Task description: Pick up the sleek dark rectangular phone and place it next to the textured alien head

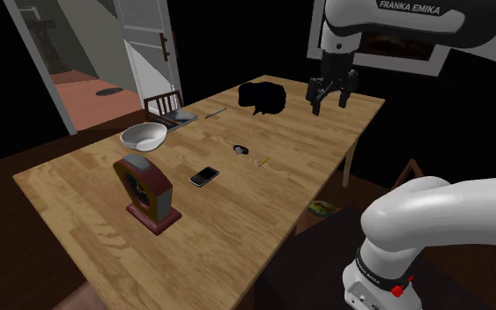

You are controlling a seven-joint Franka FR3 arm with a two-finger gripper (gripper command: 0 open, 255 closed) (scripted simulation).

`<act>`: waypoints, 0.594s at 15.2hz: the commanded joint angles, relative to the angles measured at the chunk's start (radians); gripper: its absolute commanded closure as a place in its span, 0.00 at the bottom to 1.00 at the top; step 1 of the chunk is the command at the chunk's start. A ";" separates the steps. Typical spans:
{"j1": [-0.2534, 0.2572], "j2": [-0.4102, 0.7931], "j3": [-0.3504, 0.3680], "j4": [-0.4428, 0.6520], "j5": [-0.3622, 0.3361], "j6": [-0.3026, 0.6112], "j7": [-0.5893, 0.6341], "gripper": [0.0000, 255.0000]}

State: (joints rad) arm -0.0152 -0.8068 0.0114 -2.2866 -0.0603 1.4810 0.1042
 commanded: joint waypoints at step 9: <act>-0.012 0.065 0.169 -0.105 0.143 0.170 0.317 0.00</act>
State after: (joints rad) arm -0.0268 -0.7638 0.1525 -2.3839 0.0613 1.6202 0.3724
